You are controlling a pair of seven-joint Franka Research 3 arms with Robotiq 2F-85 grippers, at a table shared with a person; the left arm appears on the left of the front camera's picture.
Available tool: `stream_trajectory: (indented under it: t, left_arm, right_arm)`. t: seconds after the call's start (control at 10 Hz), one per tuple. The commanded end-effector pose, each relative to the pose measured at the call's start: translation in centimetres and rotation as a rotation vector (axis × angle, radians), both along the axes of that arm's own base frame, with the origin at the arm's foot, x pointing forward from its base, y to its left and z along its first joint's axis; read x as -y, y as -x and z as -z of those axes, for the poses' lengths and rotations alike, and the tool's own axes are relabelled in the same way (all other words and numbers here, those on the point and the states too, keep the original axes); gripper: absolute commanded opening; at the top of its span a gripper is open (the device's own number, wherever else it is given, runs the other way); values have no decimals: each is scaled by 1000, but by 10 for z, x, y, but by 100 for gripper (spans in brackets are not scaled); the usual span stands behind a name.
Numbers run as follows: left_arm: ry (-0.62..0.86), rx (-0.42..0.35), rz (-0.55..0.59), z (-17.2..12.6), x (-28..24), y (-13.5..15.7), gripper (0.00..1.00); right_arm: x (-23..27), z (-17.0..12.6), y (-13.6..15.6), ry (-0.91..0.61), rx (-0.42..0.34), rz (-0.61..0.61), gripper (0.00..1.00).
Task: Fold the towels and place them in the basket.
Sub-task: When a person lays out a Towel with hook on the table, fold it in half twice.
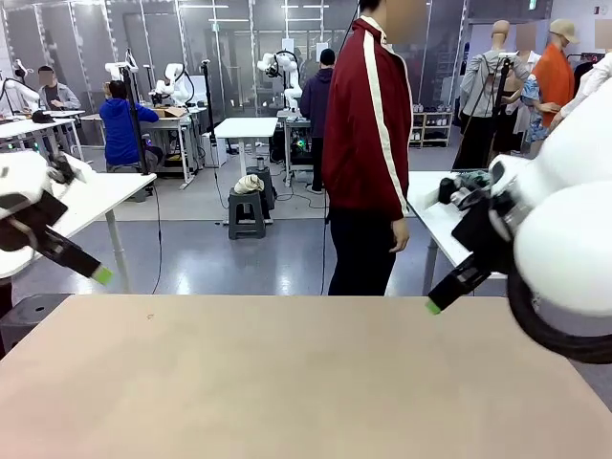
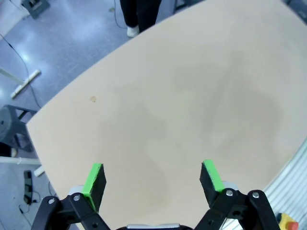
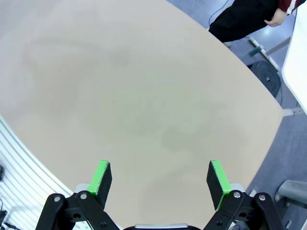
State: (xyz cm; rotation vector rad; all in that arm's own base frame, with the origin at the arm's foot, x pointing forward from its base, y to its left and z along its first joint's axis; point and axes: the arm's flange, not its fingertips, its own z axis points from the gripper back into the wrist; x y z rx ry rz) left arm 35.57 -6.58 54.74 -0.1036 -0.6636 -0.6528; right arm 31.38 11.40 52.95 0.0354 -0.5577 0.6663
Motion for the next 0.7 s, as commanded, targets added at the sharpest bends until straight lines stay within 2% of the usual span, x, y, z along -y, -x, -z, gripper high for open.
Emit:
stream_trajectory:
  t: [0.0,0.3,0.6]
  left_arm:
    - [-4,-20,48,-27,-11,12,100]
    - [-37,-79,41,-53,-25,36,100]
    - [-36,-52,62,-52,-33,50,100]
  right_arm:
    - [10,-28,25,24,8,-10,100]
    - [13,-54,51,35,24,-9,100]
    - [9,-57,50,38,22,-25,100]
